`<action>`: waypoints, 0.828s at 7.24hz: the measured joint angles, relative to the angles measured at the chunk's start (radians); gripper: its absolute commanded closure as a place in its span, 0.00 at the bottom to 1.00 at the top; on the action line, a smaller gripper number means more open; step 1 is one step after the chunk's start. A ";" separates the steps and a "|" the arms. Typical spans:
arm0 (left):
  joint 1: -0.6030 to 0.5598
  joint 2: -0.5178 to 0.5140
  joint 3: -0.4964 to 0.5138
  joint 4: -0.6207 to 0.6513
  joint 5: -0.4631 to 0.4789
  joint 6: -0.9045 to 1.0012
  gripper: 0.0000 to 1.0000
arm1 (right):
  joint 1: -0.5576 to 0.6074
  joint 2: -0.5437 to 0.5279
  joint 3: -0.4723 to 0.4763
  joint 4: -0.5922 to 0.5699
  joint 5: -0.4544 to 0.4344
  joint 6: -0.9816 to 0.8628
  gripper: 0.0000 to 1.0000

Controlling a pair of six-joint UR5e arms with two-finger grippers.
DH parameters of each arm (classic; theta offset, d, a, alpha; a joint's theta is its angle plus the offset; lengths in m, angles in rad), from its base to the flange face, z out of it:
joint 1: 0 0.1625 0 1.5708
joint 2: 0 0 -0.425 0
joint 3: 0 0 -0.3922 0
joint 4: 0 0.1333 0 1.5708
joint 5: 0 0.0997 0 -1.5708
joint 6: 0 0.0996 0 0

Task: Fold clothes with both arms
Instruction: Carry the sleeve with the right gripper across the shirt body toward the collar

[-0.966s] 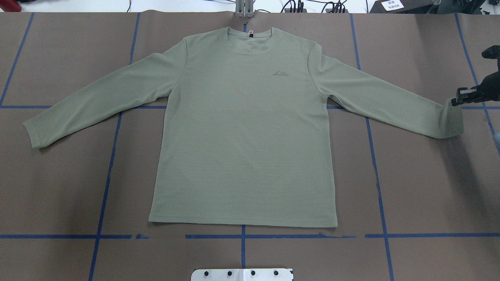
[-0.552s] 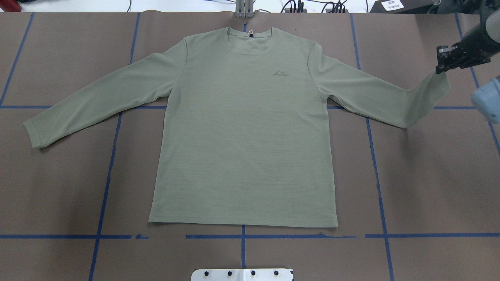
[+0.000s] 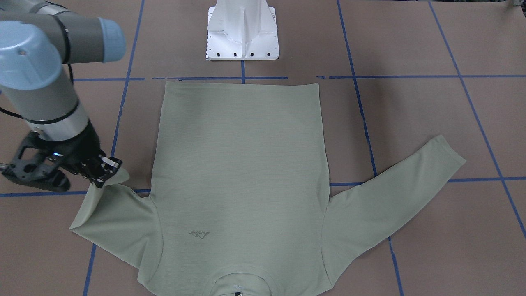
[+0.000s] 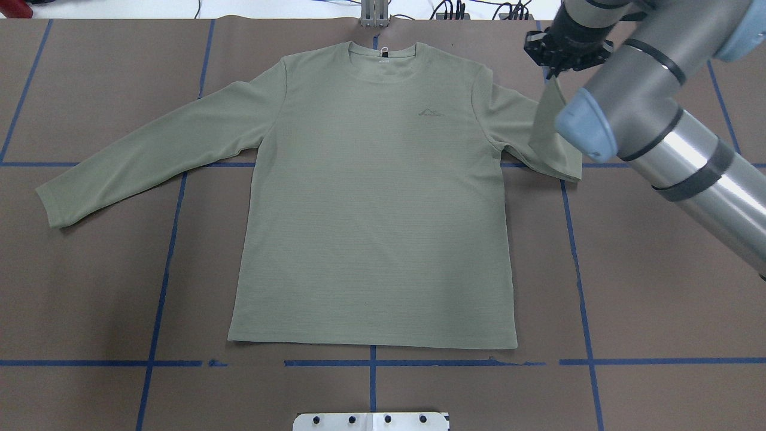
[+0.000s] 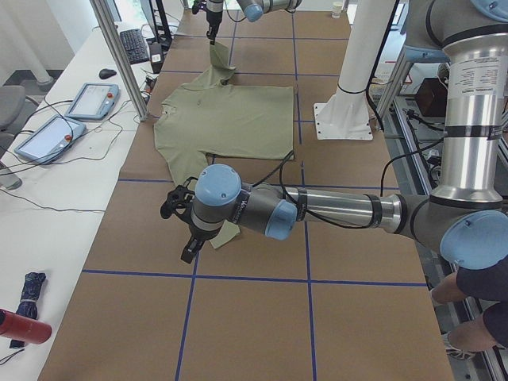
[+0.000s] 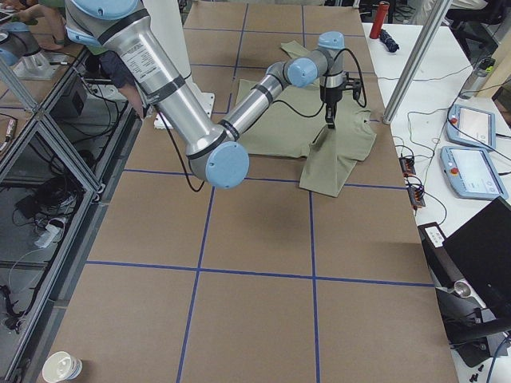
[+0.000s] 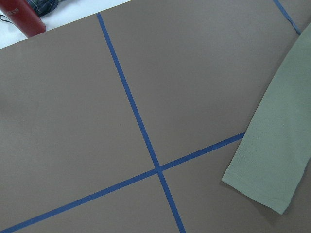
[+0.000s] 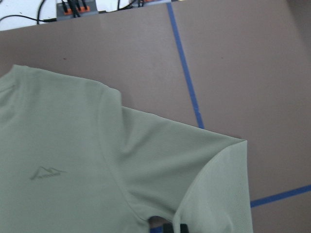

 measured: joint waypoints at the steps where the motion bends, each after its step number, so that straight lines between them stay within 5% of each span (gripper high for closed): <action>1: 0.000 0.000 -0.001 0.001 0.000 0.000 0.00 | -0.035 0.168 -0.164 0.003 -0.055 0.054 1.00; 3: 0.000 0.000 0.004 0.000 0.000 0.000 0.00 | -0.091 0.403 -0.428 0.090 -0.157 0.125 1.00; 6: 0.000 0.001 0.007 0.000 0.000 0.001 0.00 | -0.272 0.555 -0.644 0.229 -0.388 0.222 1.00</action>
